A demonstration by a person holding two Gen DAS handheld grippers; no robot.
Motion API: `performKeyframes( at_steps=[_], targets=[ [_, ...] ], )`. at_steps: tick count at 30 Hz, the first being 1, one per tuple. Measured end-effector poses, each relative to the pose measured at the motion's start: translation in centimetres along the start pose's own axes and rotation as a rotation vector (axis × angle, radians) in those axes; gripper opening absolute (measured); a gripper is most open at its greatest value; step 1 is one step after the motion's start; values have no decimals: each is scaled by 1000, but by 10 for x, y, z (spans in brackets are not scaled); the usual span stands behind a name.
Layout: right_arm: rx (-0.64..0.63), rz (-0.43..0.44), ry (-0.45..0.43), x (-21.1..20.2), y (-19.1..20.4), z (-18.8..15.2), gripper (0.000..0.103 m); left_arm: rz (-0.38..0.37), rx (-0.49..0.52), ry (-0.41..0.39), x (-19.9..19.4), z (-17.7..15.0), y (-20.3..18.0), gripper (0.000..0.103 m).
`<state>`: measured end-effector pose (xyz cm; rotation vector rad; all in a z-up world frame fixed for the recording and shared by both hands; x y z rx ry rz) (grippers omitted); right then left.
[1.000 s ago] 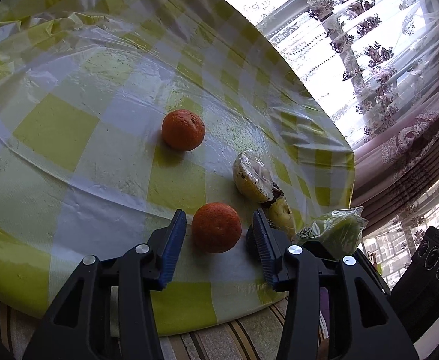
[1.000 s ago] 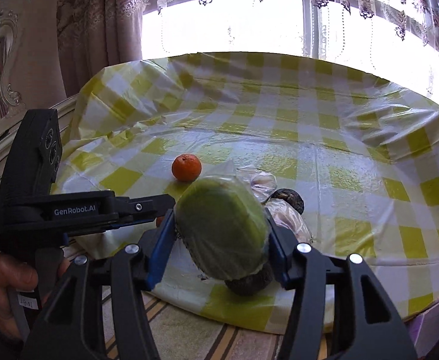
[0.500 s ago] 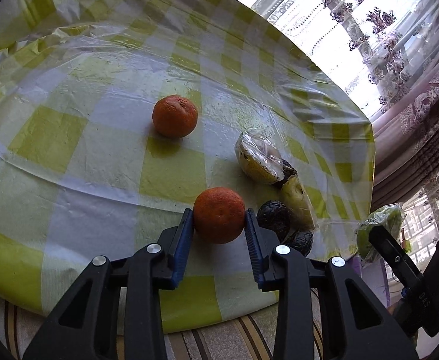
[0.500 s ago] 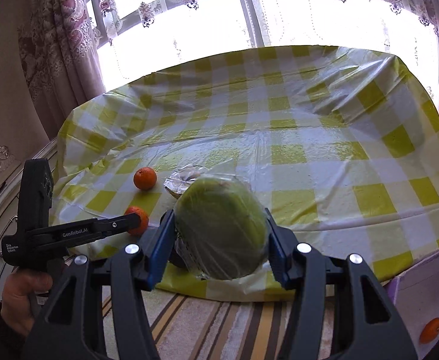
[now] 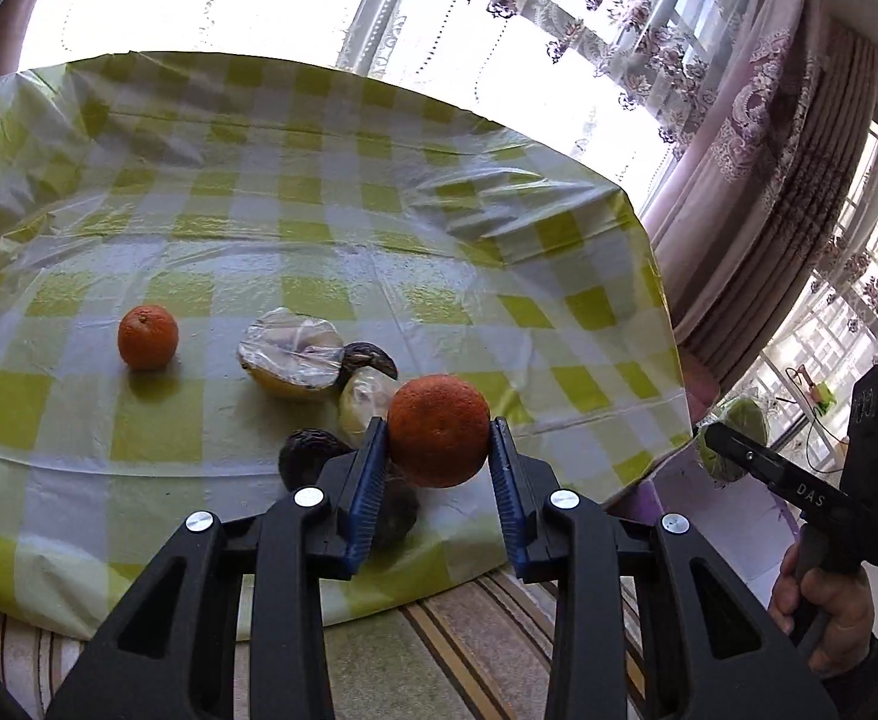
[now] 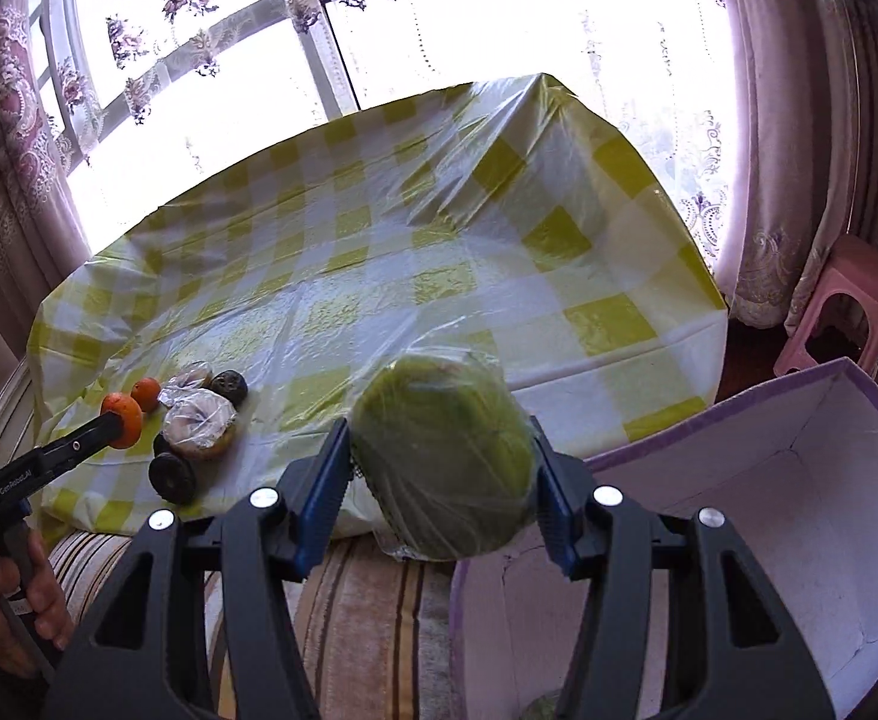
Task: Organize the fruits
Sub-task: 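Carry the orange and bagged cabbage in both tools to the box, then open the right tool to drop the cabbage while the left tool releases the orange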
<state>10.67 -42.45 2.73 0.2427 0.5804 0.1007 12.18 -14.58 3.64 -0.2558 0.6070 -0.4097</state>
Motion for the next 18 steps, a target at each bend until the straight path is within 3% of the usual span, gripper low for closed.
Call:
performKeyframes(
  at_steps=[6, 11, 18],
  targets=[
    [71, -95, 24, -4, -63, -9, 56, -103, 149, 75, 32, -24, -85, 32],
    [103, -185, 115, 7, -107, -23, 56, -189, 334, 135, 60, -55, -164, 32],
    [95, -286, 230, 19, -148, -38, 56, -204, 648, 266, 103, -108, -241, 32]
  ],
)
Point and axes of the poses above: each gripper's, at about its wrist camera, not at the fingertips, and x roughly the way its jaws point, y to its left, z to its top, the point moved 6 cm from there along x, roughly the way its jaws point, and after that the axes turned 6 degrees about -y, right-handed, at the moved point
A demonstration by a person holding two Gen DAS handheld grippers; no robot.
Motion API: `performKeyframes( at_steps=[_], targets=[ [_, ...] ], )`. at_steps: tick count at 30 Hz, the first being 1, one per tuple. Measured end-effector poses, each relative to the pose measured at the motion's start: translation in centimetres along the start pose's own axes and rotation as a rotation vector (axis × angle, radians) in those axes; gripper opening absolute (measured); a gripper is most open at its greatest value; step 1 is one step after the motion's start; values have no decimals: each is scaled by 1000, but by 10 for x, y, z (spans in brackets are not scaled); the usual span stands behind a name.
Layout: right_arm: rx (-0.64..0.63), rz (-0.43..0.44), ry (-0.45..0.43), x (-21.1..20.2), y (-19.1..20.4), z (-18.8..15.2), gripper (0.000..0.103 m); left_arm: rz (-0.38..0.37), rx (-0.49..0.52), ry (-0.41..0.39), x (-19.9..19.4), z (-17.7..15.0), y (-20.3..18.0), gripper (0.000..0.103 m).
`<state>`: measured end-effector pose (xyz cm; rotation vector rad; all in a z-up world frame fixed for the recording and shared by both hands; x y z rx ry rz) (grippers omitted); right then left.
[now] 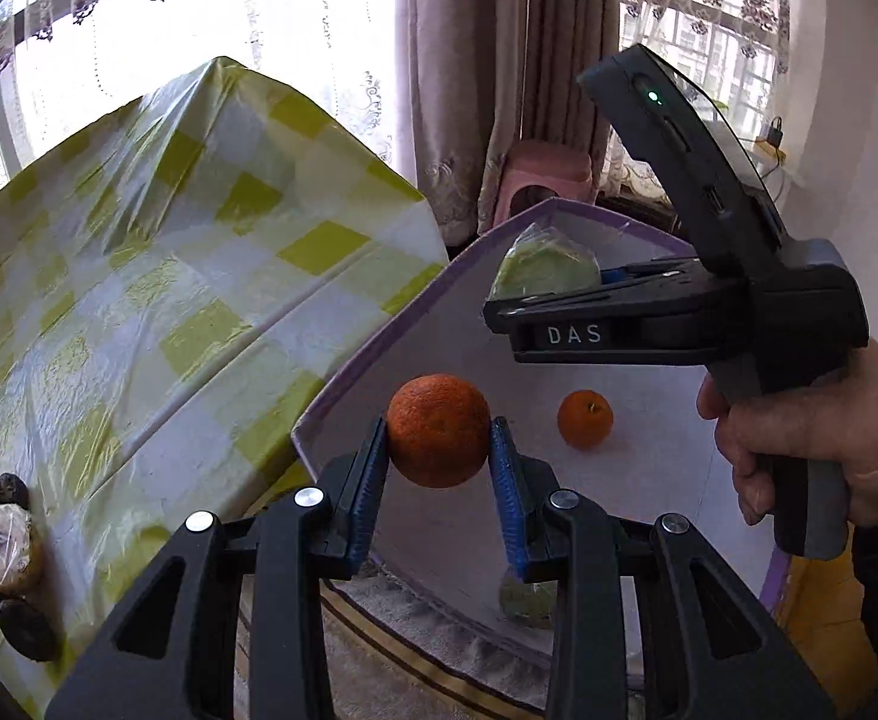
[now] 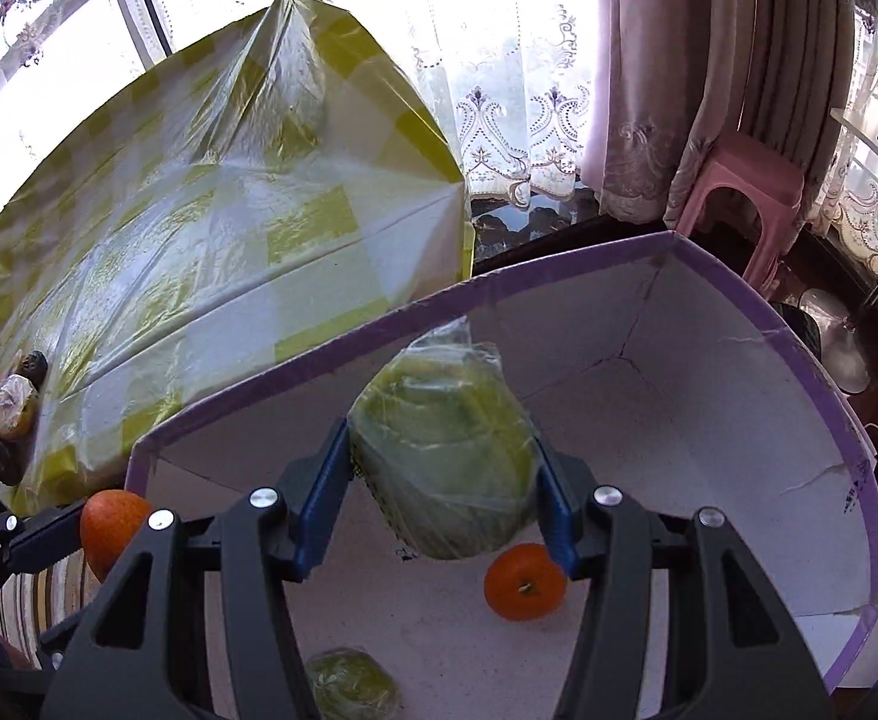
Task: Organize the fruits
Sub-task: 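Open the right tool to drop the cabbage while the left tool releases the orange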
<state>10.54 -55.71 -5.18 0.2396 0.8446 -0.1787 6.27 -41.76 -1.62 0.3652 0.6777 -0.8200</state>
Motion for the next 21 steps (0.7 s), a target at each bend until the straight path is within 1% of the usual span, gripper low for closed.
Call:
performKeyframes(
  at_steps=[2, 4, 8, 10, 15, 17, 18, 19, 21],
  targets=[
    [-7, -17, 37, 9, -4, -4, 56, 11, 61, 56, 17, -4, -12, 32],
    [-19, -33, 76, 19, -7, -10, 56, 13, 97, 109, 33, -10, -18, 32],
    [-47, -51, 131, 38, -6, -19, 56, 35, 125, 187, 58, -26, -21, 32],
    [-50, -57, 142, 44, -5, -22, 56, 64, 155, 197, 63, -31, -23, 32],
    [-53, -58, 150, 49, -4, -24, 57, 98, 205, 216, 71, -38, -27, 33],
    [-56, -62, 138, 47, -3, -22, 66, 105, 221, 220, 73, -41, -28, 35],
    [-54, -62, 134, 47, -3, -21, 74, 110, 224, 221, 74, -41, -28, 35],
    [-54, -60, 134, 46, -3, -20, 76, 113, 226, 220, 74, -42, -28, 36],
    [-55, -62, 136, 46, -4, -20, 76, 112, 229, 215, 74, -42, -28, 41]
  ],
)
Point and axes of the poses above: each gripper's, at about its wrist camera, not at the fingertips, and x roughly the way its jaws point, y to its left, z to its top, the point moved 6 cm from there along x, roughly the way its jaws point, and after that the axes turned 6 degrees about -y, right-handed, at the moved point
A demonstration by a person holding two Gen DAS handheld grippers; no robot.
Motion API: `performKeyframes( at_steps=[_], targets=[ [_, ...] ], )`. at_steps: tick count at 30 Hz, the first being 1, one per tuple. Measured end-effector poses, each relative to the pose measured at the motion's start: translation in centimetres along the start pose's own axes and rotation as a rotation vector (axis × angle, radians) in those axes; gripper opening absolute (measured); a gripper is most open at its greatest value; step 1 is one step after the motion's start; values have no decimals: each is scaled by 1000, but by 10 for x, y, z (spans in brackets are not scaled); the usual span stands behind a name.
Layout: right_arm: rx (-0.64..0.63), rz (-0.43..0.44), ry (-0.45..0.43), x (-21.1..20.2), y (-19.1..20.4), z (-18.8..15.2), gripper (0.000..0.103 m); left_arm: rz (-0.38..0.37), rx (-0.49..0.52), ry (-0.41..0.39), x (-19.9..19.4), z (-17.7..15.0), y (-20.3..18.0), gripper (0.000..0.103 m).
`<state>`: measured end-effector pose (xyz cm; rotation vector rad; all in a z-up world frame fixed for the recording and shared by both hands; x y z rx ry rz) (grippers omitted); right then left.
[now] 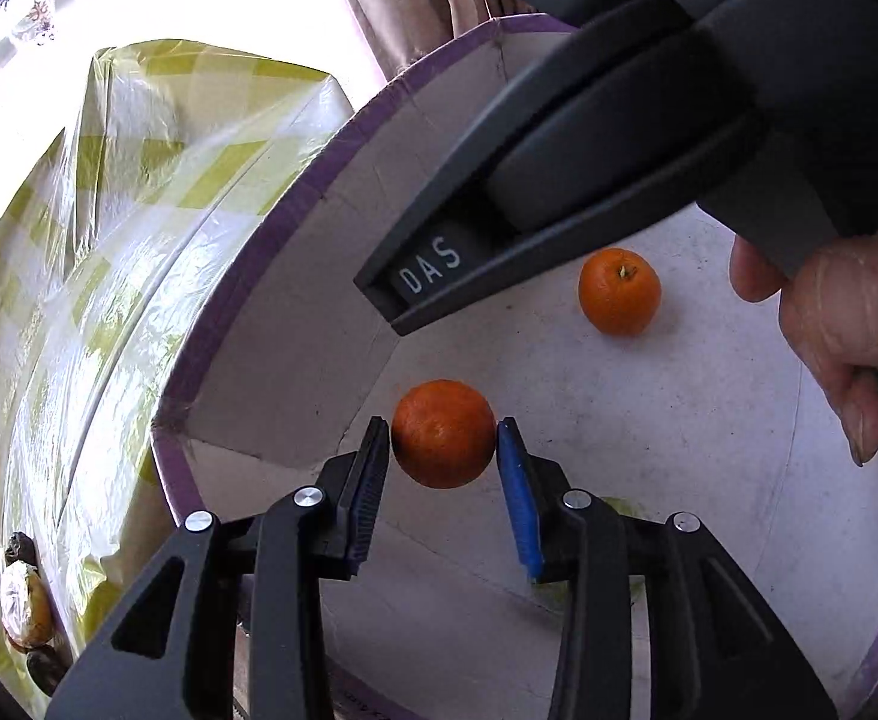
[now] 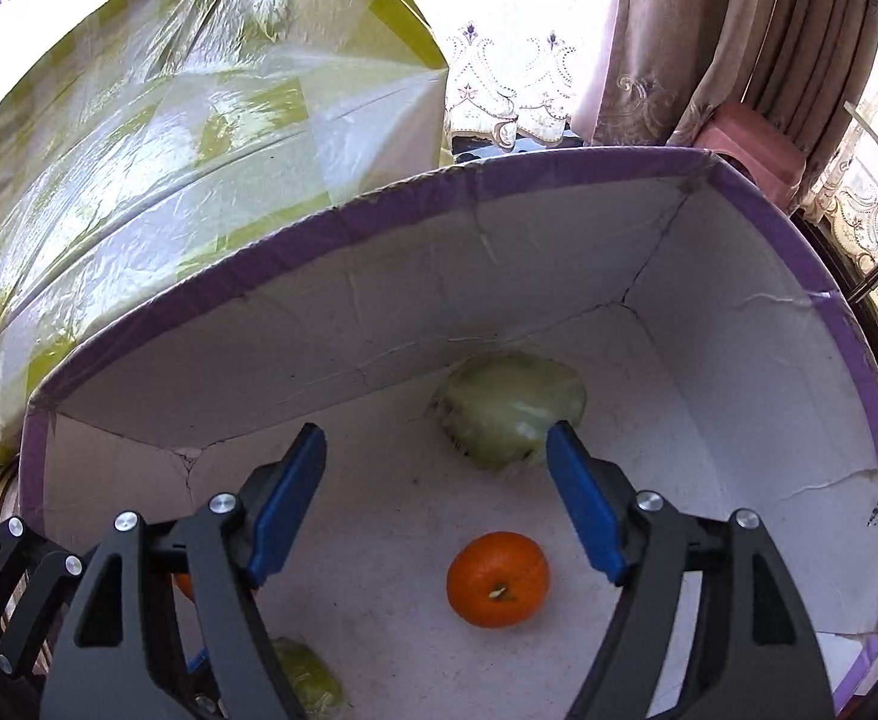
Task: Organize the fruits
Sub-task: 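Open the right tool to drop the cabbage while the left tool releases the orange, then move both tools back to the remaining fruits on the tablecloth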
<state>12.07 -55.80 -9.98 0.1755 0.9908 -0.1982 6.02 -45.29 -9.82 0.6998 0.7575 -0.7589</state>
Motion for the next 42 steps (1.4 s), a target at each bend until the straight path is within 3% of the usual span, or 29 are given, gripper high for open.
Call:
performKeyframes(
  at_steps=[4, 5, 6, 14, 19, 22, 27, 31, 42],
  targets=[
    [21, -1, -33, -7, -3, 5, 87, 3, -6, -25, -4, 0, 2, 55],
    [34, -3, -51, -12, -6, 7, 88, 7, -15, -38, -7, 0, 5, 70],
    [49, -4, -72, -17, -8, 10, 90, 1, -29, -55, -9, 2, 8, 75],
    [167, -1, -281, -73, -36, 30, 94, -4, -196, -176, -42, 3, 44, 76],
    [236, -8, -390, -105, -46, 39, 94, 25, -351, -291, -77, -1, 77, 76],
    [259, 38, -432, -119, -38, 42, 95, 61, -440, -361, -97, -4, 106, 76],
    [212, 128, -417, -126, 22, 40, 95, 187, -511, -443, -134, -22, 168, 76],
    [153, 206, -406, -126, 87, 34, 95, 277, -596, -467, -162, -58, 222, 80],
    [-7, 392, -322, -111, 250, 0, 95, 391, -829, -323, -176, -178, 350, 77]
  ],
)
Point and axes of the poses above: each gripper's, at about its wrist camera, not at the fingertips, and x roughly the way its jaws point, y to its left, z to its top, the point moved 6 cm from there along x, roughly the way its jaws point, and after that the axes turned 6 degrees about -y, right-handed, at the moved point
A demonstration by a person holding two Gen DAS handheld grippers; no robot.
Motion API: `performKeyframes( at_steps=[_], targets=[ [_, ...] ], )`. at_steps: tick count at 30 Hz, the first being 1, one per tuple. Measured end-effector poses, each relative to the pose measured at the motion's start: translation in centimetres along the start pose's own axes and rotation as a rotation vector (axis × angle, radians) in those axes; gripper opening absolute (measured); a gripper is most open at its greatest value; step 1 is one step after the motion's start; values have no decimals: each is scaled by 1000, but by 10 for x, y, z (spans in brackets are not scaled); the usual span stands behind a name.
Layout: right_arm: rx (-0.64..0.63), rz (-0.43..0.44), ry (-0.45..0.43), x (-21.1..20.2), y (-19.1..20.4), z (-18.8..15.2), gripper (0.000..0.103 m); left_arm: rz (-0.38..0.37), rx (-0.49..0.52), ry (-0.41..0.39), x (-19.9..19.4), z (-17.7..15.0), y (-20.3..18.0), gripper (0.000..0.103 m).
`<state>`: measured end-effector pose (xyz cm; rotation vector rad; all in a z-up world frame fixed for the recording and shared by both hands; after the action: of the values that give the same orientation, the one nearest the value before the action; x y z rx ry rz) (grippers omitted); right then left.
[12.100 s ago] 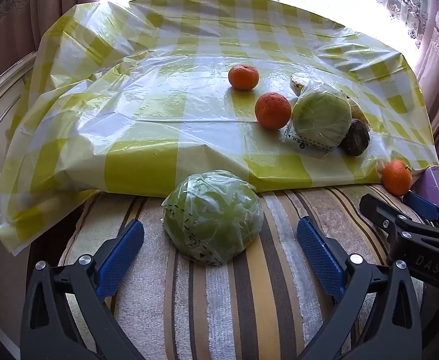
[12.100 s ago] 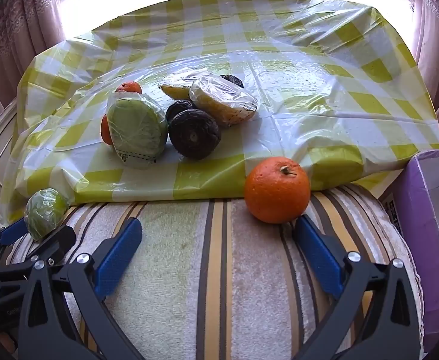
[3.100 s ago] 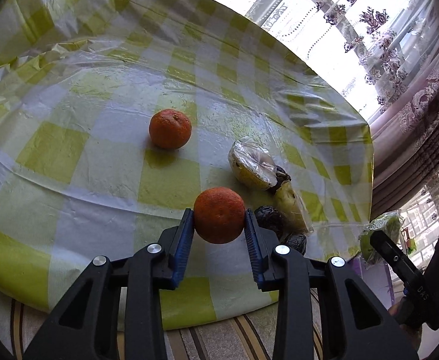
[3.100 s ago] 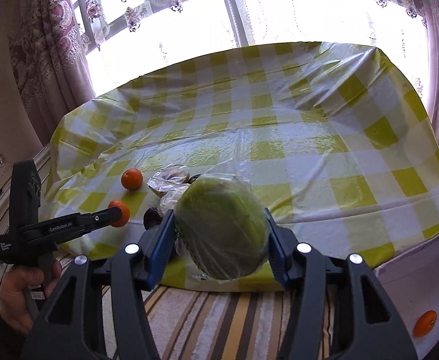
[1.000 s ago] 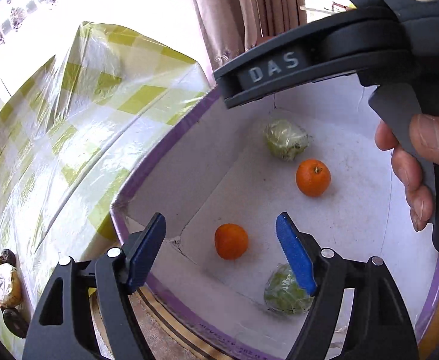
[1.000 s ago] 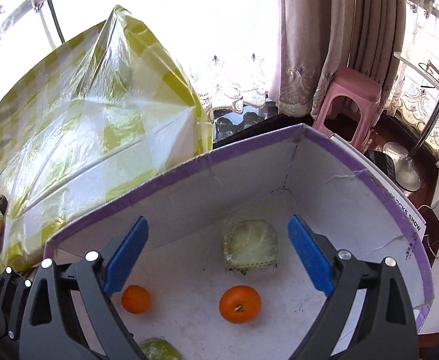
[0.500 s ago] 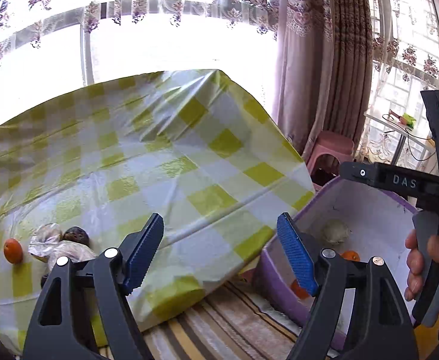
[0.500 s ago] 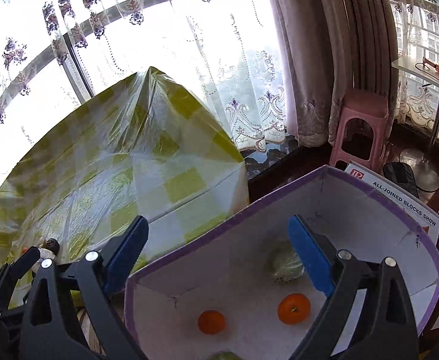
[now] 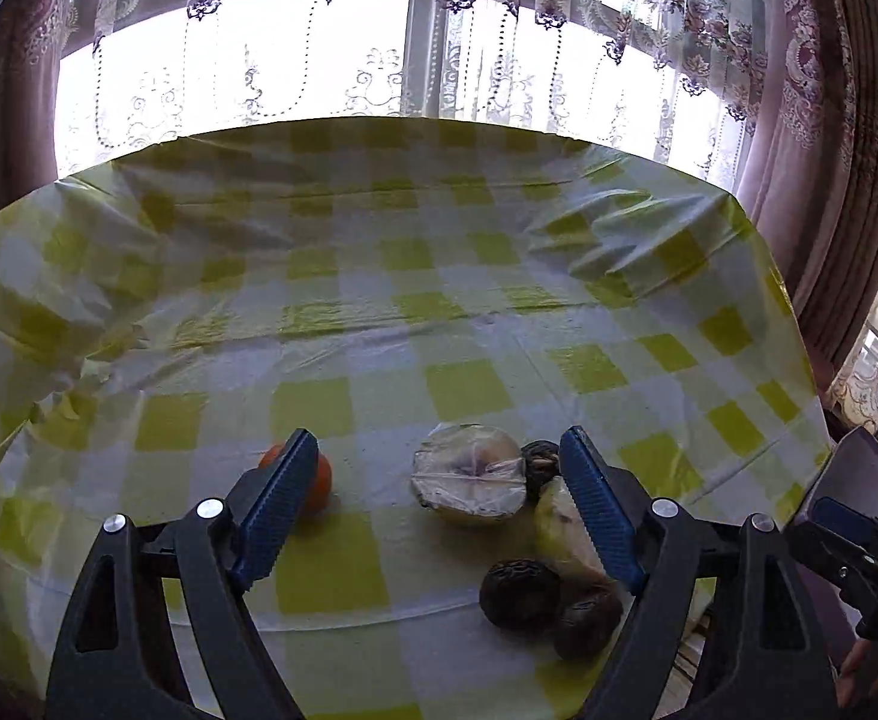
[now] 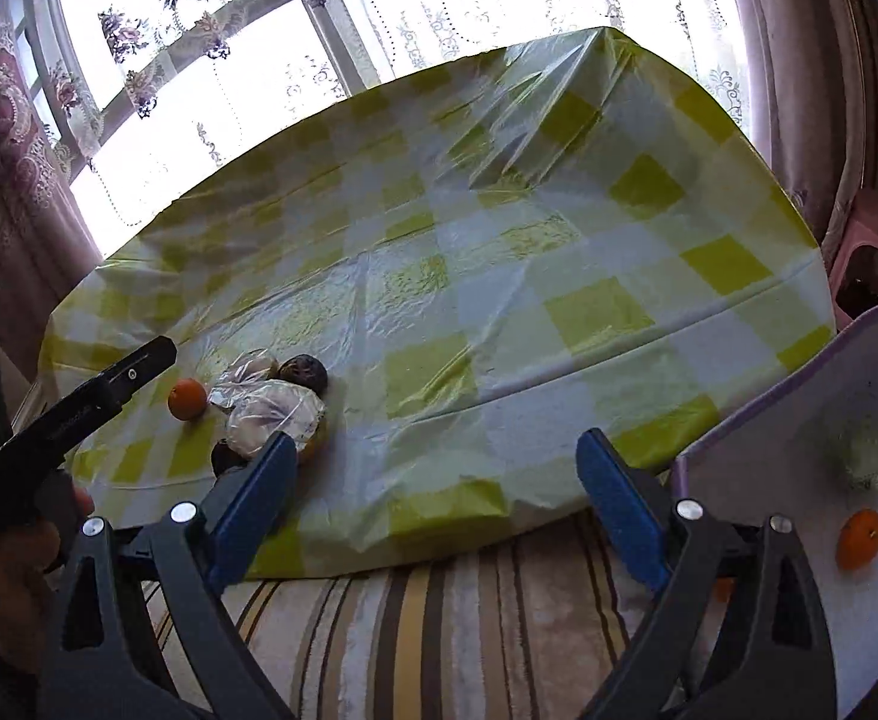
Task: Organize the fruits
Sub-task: 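Move both tools back to the remaining fruits on the tablecloth, then grasp the last orange with the left tool while the right tool grasps a dark round fruit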
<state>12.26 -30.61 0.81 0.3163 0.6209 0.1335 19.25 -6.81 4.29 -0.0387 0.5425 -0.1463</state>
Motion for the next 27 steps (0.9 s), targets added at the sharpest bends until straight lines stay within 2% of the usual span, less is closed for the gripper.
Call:
performKeyframes(
  at_steps=[3, 8, 11, 15, 17, 21, 24, 27],
  targets=[
    [-54, 18, 32, 10, 29, -12, 95, 56, -82, 61, 16, -11, 40, 67],
    [-158, 58, 23, 16, 69, -18, 95, 57, -214, 127, 33, -33, 73, 60],
    [-251, 88, 74, 30, 97, -31, 95, 64, -229, 144, 38, -37, 77, 60],
    [-313, 62, 98, 43, 111, -38, 95, 73, -213, 164, 47, -40, 75, 59],
    [-308, 57, 124, 52, 109, -41, 89, 80, -211, 176, 52, -41, 76, 57],
    [-288, 59, 181, 70, 103, -48, 68, 88, -193, 172, 56, -41, 75, 55],
    [-295, 65, 176, 70, 103, -50, 64, 99, -164, 166, 57, -43, 70, 46],
    [-307, 76, 176, 69, 106, -52, 57, 86, -147, 162, 56, -43, 66, 40]
  ],
)
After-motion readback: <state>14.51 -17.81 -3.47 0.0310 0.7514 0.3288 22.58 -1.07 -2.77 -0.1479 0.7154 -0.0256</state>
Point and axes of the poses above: each gripper's, at about its wrist camera, not at the fingertips, and x roughly the way its jaws point, y to its left, z to its top, the point moved 6 cm from there along x, roughly the way its jaws point, and after that the axes turned 6 degrees about -y, right-handed, at the moved point
